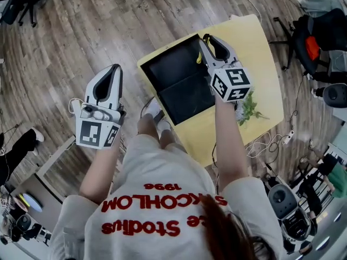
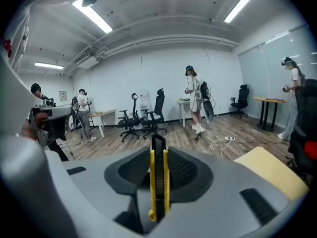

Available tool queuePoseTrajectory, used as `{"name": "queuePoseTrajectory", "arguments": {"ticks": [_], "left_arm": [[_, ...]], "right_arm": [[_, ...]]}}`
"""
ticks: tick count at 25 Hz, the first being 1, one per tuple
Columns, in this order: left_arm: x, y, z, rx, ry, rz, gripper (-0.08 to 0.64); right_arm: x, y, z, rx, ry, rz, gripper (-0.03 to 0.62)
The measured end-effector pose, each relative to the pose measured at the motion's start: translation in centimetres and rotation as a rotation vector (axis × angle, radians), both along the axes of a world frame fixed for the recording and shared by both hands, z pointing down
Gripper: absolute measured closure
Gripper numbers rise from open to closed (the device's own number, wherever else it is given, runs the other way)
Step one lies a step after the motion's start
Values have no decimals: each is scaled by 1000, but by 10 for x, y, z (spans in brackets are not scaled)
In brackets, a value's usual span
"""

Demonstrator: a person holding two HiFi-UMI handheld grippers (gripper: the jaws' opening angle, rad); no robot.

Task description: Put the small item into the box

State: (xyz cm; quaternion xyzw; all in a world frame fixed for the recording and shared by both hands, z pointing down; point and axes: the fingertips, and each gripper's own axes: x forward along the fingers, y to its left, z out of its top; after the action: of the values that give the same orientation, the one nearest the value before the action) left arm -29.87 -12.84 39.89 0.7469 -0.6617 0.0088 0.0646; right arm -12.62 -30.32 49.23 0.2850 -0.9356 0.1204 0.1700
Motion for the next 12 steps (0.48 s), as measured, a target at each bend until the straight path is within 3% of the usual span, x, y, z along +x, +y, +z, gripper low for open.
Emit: {"name": "queuePoseTrajectory", "arguments": {"ticks": [4,12], "left_arm": [[-8,3,8,-5,7,-21,552],[-14,4,16,-19,17,-39,552]], "right_arm": [[-8,1,29,-83,105,-25,476],[-24,2,65,-79,350,-85,471]]}}
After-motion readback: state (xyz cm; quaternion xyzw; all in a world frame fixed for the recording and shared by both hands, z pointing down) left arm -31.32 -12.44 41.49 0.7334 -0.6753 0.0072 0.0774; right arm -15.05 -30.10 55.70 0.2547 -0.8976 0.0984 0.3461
